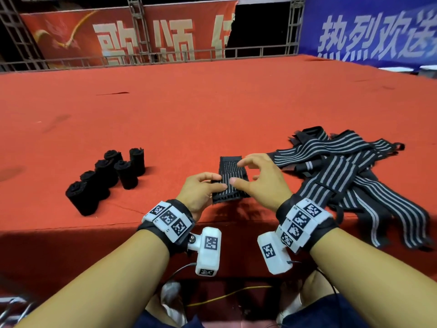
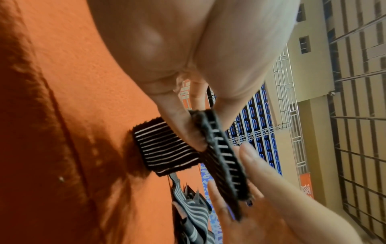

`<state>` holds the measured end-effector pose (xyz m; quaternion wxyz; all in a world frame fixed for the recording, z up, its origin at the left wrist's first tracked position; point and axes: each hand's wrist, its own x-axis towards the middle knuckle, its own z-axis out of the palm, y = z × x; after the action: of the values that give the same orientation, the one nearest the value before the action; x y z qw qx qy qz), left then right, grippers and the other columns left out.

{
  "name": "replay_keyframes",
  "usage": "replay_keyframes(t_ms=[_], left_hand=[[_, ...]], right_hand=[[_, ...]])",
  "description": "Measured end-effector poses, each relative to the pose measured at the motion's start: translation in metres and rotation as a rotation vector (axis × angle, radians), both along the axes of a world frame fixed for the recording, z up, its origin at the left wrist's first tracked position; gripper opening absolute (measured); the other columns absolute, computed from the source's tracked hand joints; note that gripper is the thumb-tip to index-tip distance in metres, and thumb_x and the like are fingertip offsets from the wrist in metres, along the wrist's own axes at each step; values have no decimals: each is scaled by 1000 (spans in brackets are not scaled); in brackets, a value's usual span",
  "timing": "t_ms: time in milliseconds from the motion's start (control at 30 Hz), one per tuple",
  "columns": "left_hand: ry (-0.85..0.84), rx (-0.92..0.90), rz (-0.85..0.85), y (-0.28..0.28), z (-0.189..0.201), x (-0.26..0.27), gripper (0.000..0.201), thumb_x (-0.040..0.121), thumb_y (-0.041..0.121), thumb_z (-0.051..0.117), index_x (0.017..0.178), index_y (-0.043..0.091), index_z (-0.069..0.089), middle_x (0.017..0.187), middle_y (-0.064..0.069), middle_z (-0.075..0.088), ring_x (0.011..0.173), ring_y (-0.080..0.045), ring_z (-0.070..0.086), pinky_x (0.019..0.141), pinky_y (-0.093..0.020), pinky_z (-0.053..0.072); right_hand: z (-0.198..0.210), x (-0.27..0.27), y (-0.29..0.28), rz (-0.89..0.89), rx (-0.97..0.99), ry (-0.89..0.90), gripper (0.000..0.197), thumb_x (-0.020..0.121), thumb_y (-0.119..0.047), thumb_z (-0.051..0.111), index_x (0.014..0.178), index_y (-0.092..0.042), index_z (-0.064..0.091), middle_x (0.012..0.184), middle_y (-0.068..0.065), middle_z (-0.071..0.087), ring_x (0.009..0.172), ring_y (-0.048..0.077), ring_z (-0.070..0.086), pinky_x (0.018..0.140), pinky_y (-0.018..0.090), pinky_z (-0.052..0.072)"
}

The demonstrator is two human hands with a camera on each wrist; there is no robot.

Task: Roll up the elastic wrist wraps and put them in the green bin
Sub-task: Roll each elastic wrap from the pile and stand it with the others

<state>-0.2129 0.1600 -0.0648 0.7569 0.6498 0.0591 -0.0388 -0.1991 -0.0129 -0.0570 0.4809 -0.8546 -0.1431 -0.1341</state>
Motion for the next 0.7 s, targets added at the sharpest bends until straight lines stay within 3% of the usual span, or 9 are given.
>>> replay_keyframes(t_ms=[133,267,300,367,433,500,600,667,700], left_hand=[[18,18,89,1,2,5,15,86,-12,67,87,3,63,78,-13,66,60,-17,66,58,-25,59],[55,0,50,1,3,7,8,91,-6,65,87,1,64,75,-9,65,57,-9,66,61,-21,60],[55,22,52,0,4,8,7,94,2,65,88,2,64,71,-4,65,55,-6,64,58,-19,58],[-32,239,75,1,4,11,25,100,25,61,83,8,65,63,8,63,53,0,61,57,-17,49],[-190,447,84,4,1,18,46,101,45,56,74,10,67,70,8,63,68,-5,59,68,-25,43],[-260,465,9,5,-8,25,49,94,56,59,76,12,71,76,5,67,75,-9,58,73,-32,44],[-258,450,-25,3,-31,40,20,93,34,67,87,18,77,84,6,76,79,-9,67,76,-31,53],[-226,423,-12,1,-43,51,14,97,21,67,89,18,77,82,5,77,77,-8,69,70,-27,55],[-202,405,-14,0,-49,54,14,97,18,66,87,18,77,79,6,76,74,-6,69,65,-22,52]], right_hand=[[-6,-3,2,197,-193,-47,31,68,-34,91,92,-24,73,98,-10,64,93,11,60,83,25,43],[-15,7,5,156,-160,-108,12,80,-19,81,89,-20,74,90,-8,69,84,12,60,79,28,42],[-17,10,5,151,-127,-99,7,84,-18,78,89,-19,74,86,-7,70,80,11,60,76,27,43],[-19,17,4,175,-84,-61,3,90,-19,72,87,-19,71,78,-8,70,74,11,62,71,27,46],[-23,26,2,196,-78,-16,12,95,-21,65,84,-19,66,73,-8,65,69,8,58,67,27,45],[-29,36,0,186,-74,16,19,100,-22,59,81,-24,61,71,-9,60,66,3,53,64,25,40],[-43,49,3,169,-60,60,15,100,-21,57,87,-26,61,79,-11,63,75,6,56,71,28,42],[-56,58,6,150,-3,102,6,98,-18,59,101,-23,62,94,-11,66,90,10,62,83,30,47],[-64,61,6,146,44,115,12,96,-18,60,107,-23,61,99,-10,67,95,13,63,88,32,49]])
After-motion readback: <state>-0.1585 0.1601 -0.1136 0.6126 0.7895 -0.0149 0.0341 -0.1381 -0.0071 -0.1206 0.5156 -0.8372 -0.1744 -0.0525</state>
